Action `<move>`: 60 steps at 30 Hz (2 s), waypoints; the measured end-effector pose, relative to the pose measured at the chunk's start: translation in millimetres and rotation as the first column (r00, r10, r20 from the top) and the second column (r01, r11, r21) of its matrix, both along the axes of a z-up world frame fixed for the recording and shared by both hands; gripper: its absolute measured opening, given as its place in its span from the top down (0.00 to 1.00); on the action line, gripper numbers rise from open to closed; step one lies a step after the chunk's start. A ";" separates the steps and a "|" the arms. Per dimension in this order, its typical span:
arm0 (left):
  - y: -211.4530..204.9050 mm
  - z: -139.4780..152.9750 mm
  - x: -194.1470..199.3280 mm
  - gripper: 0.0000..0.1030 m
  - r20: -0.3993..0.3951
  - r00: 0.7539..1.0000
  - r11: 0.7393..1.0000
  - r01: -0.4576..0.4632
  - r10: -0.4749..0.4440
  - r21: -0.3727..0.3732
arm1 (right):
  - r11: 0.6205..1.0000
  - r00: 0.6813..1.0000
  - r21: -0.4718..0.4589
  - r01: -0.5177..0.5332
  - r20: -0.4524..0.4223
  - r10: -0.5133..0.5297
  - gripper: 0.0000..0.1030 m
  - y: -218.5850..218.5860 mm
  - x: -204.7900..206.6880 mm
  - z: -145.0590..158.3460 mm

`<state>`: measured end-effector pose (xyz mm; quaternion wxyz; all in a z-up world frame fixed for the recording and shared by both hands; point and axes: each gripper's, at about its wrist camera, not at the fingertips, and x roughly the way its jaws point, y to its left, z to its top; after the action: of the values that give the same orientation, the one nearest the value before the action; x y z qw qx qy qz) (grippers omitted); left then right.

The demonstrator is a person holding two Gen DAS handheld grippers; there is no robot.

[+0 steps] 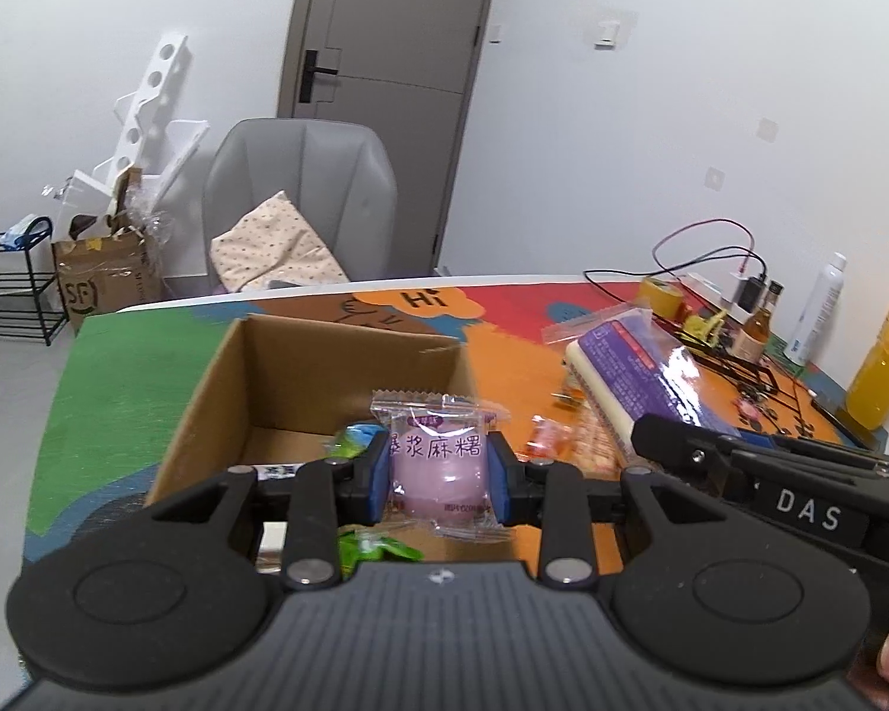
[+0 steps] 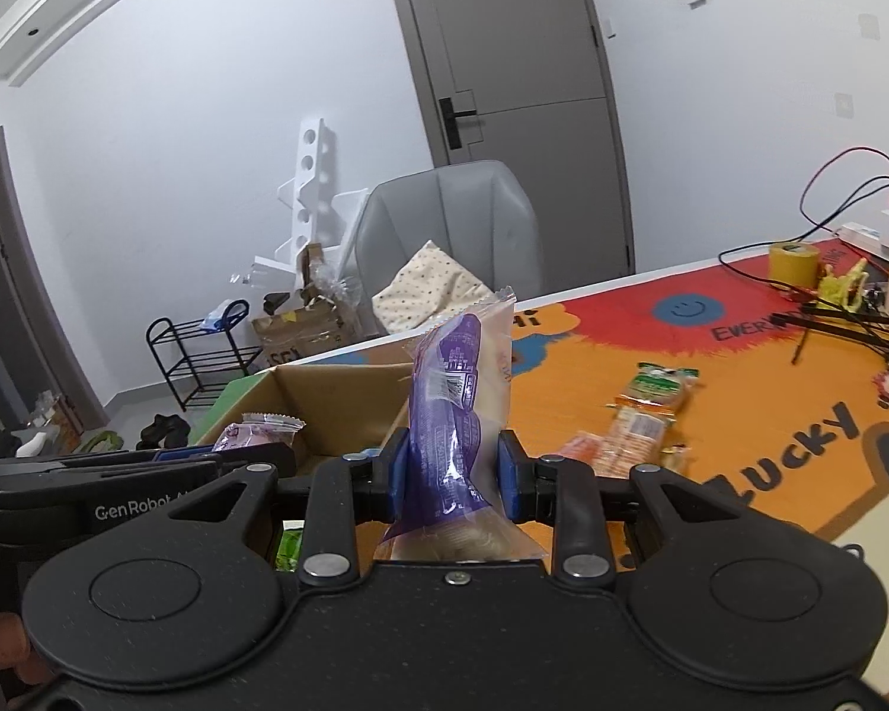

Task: Organize snacks
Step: 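Carry both snacks over the box and release them inside with both tools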

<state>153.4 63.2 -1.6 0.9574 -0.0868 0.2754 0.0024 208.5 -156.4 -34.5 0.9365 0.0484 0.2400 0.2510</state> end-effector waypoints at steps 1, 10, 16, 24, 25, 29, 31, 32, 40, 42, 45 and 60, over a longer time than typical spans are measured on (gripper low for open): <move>3.6 -0.4 0.4 0.69 -0.001 1.000 1.000 -0.006 0.006 -0.002 | 1.000 1.000 -0.001 -0.002 -0.001 0.002 0.72 2.5 0.6 -0.1; 32.5 -7.2 8.2 0.69 -0.021 0.998 0.998 -0.055 0.055 -0.026 | 0.999 0.999 -0.016 -0.041 -0.005 0.040 0.72 31.1 7.1 1.2; 46.7 -10.3 10.6 0.66 -0.031 0.997 0.996 -0.073 0.072 -0.042 | 0.997 0.998 -0.019 -0.070 -0.010 0.070 0.72 51.8 12.1 1.8; 65.4 -10.2 2.9 0.59 -0.034 0.993 0.992 -0.115 0.113 -0.056 | 0.994 0.994 0.021 -0.104 -0.032 0.105 0.60 73.2 24.2 1.8; 67.4 -10.3 2.2 0.55 -0.035 0.992 0.991 -0.121 0.119 -0.057 | 0.995 0.995 0.021 -0.098 -0.034 0.099 0.54 73.8 24.9 1.2; 70.8 -9.3 -0.5 0.46 -0.033 0.993 0.991 -0.116 0.114 -0.066 | 0.996 0.996 0.034 -0.082 -0.034 0.084 0.53 66.3 23.9 1.3; 68.6 -8.4 -0.9 0.36 -0.032 0.993 0.992 -0.114 0.112 -0.061 | 0.997 0.997 0.039 -0.065 -0.038 0.067 0.53 59.8 23.1 1.4; 66.5 -7.9 -1.1 0.33 -0.027 0.993 0.992 -0.117 0.115 -0.054 | 0.997 0.997 0.041 -0.059 -0.039 0.061 0.53 56.2 22.7 1.4; 47.4 -7.4 -1.2 0.19 -0.015 0.995 0.994 -0.103 0.102 -0.044 | 0.999 0.999 0.036 -0.005 -0.054 0.007 0.50 18.1 13.4 -5.5; 40.5 -7.3 -0.4 0.19 -0.015 0.996 0.995 -0.090 0.090 -0.038 | 0.999 0.998 0.033 0.012 -0.059 -0.010 0.47 7.3 11.5 -8.2; 30.0 -6.3 1.0 0.18 -0.014 0.998 0.997 -0.069 0.068 -0.034 | 0.999 0.997 0.036 0.037 -0.066 -0.034 0.45 -7.5 9.9 -10.5; -25.2 -3.1 2.9 0.16 -0.014 1.000 1.000 0.019 -0.019 -0.009 | 0.992 0.990 0.049 0.116 -0.085 -0.112 0.38 -63.3 1.6 -19.8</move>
<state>156.3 38.0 -4.6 0.9551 -0.0885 0.2828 -0.0076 210.1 -219.7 -54.3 0.9370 0.0977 0.2683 0.2014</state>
